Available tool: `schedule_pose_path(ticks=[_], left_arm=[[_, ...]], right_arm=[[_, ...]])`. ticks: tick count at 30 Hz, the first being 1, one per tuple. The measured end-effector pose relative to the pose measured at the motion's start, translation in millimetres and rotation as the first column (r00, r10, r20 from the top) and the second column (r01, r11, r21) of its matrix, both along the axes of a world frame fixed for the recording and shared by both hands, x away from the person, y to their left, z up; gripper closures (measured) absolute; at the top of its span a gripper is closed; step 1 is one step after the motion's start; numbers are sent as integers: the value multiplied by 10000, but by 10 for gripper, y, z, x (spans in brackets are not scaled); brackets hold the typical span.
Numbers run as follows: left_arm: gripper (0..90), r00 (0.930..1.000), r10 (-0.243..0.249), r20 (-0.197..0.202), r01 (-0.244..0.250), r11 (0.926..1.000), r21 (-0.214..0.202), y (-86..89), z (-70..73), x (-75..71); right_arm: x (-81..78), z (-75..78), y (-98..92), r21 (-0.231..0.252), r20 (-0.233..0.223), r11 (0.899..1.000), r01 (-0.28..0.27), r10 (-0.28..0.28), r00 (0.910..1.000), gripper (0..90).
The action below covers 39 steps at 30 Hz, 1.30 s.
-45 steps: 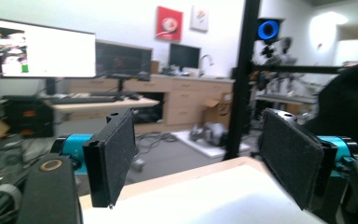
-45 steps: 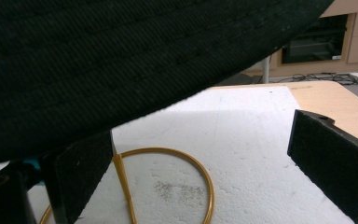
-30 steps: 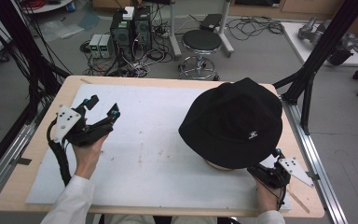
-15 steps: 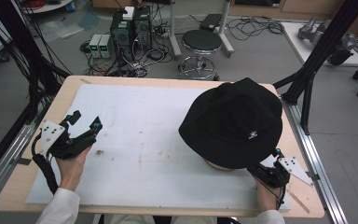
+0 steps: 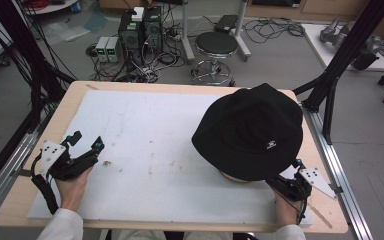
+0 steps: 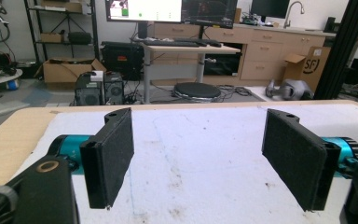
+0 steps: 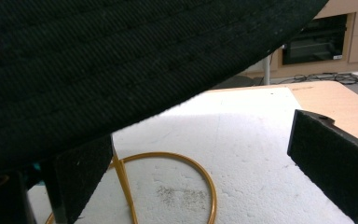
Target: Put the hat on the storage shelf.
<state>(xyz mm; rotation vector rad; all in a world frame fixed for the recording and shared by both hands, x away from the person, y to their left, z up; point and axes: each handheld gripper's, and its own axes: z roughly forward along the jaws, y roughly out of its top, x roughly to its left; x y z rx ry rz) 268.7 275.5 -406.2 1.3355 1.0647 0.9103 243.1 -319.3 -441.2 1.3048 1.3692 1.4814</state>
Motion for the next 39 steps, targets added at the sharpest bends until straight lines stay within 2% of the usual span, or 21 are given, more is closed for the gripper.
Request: schedule_pose_path(ticks=[3,5,7,11,17,26,32,39], left_arm=[[249,10000,-29,-58,28,10000,-13,2,-44,-19],[249,9999,9,-144,-11,9999,-144,13,-70,-25],[250,9996,283,-33,-284,9989,-372,28,-93,-43],[248,9994,324,-71,-327,9980,-535,52,-112,-48],[247,9993,300,-211,-311,9978,-578,88,-177,-72],[245,9995,258,-185,-262,9994,-220,68,-198,-139],[235,9992,390,84,-392,9990,220,54,-189,-196],[234,9994,323,85,-325,9993,178,54,-195,-181]], right_arm=[[1,0,-5,24,46,10000,-4,4,10000,62],[-2,1,-8,7,48,10000,-32,32,10000,62],[-2,0,-9,10,46,10000,-43,43,10000,62],[1,-1,-13,-6,36,10000,-28,28,10000,62],[-1,0,-27,79,47,10000,4,-5,10000,62],[17,-2,-11,177,-12,9998,-122,122,9999,62],[60,-8,8,207,-57,9997,-148,150,9999,63],[53,-6,8,224,-36,9997,-75,76,10000,62]])
